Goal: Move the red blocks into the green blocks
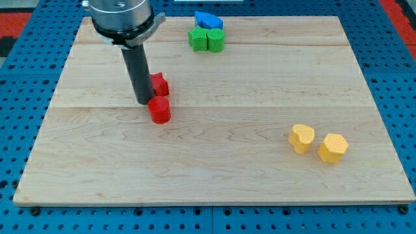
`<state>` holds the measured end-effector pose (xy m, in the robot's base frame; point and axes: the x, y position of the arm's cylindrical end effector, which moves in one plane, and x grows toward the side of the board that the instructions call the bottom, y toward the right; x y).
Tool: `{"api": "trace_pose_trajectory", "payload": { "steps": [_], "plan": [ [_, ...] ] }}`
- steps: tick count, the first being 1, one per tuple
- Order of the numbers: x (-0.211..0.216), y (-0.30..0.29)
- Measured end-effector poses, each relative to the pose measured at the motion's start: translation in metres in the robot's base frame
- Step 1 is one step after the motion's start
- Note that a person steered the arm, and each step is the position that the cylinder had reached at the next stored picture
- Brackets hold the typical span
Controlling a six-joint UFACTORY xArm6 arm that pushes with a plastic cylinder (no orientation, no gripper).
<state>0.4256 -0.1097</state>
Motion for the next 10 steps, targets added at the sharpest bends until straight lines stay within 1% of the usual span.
{"api": "trace_pose_trajectory", "payload": {
  "steps": [2, 5, 6, 7, 8, 9, 10],
  "plan": [
    [-0.035, 0.016],
    [-0.039, 0.016],
    [-0.069, 0.038],
    [-0.088, 0.067],
    [-0.049, 0.070],
    [0.055, 0.103],
    [0.086, 0.051]
  ]
}}
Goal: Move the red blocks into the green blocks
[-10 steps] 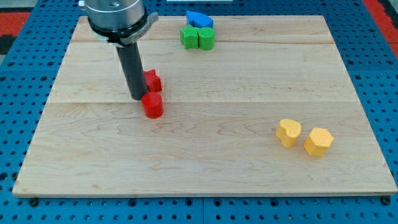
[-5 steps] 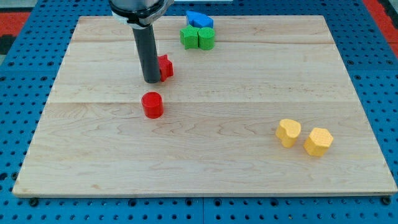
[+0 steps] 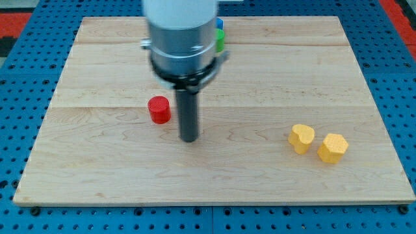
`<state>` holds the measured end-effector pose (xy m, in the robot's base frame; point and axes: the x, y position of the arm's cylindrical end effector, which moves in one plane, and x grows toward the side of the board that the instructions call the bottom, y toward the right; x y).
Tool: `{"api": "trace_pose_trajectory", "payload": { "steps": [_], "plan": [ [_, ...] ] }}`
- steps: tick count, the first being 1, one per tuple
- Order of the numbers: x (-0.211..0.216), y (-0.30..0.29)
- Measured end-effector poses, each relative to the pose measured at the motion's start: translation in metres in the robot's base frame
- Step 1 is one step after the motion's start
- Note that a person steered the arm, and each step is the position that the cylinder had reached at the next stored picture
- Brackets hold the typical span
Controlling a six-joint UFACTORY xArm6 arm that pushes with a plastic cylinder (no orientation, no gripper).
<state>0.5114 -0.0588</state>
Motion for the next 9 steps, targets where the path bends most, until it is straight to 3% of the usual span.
{"api": "trace_pose_trajectory", "payload": {
  "steps": [1, 4, 5, 7, 8, 9],
  "plan": [
    [-0.024, -0.044],
    [-0.149, 0.026],
    [-0.154, 0.043],
    [-0.149, -0.006],
    [-0.178, 0.026],
    [-0.180, 0.049]
  ]
}}
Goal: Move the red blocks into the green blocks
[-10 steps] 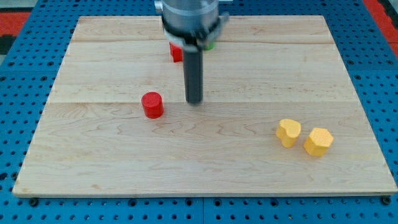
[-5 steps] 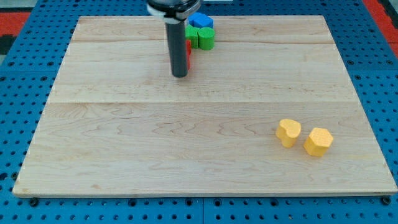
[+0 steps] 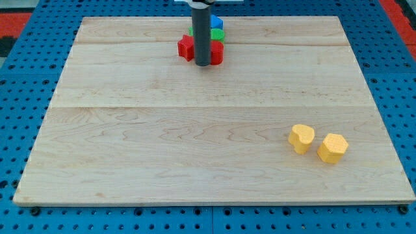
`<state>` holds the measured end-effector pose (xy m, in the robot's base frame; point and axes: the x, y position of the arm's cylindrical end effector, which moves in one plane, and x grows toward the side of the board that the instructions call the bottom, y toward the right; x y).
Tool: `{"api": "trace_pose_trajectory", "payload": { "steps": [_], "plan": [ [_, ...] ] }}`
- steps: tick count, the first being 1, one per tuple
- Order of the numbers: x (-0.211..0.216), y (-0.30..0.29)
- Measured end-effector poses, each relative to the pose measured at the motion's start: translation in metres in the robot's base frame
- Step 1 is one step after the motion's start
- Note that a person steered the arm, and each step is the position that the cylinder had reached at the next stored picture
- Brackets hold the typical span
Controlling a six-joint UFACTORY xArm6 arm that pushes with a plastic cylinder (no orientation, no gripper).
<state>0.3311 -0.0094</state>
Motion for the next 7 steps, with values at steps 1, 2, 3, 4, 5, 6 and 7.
{"api": "trace_pose_trajectory", "payload": {
  "steps": [1, 2, 3, 4, 5, 6, 7],
  "plan": [
    [0.007, 0.000],
    [0.029, 0.049],
    [0.024, 0.082],
    [0.012, 0.073],
    [-0.011, 0.022],
    [-0.014, 0.009],
    [-0.021, 0.093]
  ]
}}
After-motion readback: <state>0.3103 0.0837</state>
